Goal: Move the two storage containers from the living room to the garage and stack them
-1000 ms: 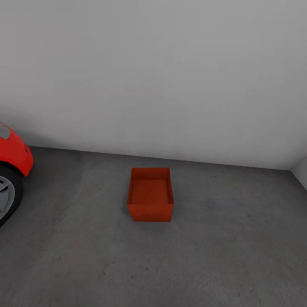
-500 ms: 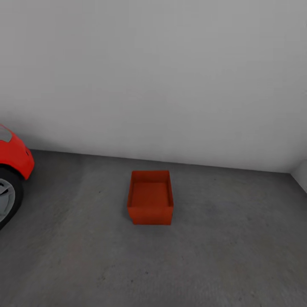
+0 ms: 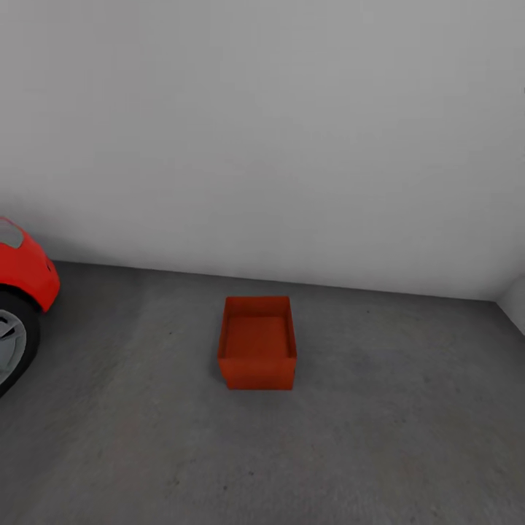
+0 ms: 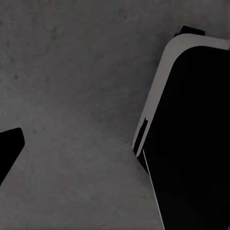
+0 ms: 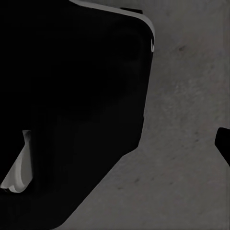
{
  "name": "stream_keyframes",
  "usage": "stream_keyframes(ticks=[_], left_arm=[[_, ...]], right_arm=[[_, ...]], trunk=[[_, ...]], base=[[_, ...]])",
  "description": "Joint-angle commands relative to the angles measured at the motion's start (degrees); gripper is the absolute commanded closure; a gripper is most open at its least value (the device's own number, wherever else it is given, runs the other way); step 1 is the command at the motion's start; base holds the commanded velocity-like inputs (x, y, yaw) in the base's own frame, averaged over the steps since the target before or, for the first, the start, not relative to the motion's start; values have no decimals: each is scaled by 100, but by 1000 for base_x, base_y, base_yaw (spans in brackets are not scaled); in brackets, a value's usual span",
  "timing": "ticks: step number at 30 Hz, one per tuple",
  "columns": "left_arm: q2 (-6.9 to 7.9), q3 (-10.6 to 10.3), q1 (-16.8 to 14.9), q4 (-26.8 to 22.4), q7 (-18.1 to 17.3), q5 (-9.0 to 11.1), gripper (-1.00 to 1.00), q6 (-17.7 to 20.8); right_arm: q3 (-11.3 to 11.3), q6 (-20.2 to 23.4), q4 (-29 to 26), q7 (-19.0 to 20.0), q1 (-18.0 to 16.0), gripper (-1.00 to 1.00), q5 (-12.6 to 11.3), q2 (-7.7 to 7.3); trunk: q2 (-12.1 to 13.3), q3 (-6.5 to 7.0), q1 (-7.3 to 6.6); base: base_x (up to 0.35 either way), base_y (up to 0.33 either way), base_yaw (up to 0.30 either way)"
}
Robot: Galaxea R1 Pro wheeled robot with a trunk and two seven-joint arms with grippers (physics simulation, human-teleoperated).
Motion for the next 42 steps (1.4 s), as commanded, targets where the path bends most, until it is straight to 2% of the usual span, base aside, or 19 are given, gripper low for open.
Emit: stream_keyframes(ticks=[1,35,42], left_arm=[[0,-20,-3,2,9,28,-100,-14],[44,-26,-3,-3,17,29,-100,10],[36,-41,-3,-30,29,-30,-100,-40]], right_arm=[[49,-36,19,-8,-7,-100,-53,4],[53,-30,19,2,-7,-100,-47,32],[56,-30,19,2,-7,-100,-47,39]], trunk=[[-6,3,2],[-6,319,2],[-6,384,2]], base=[[0,0,0],[0,0,0],[0,0,0]])
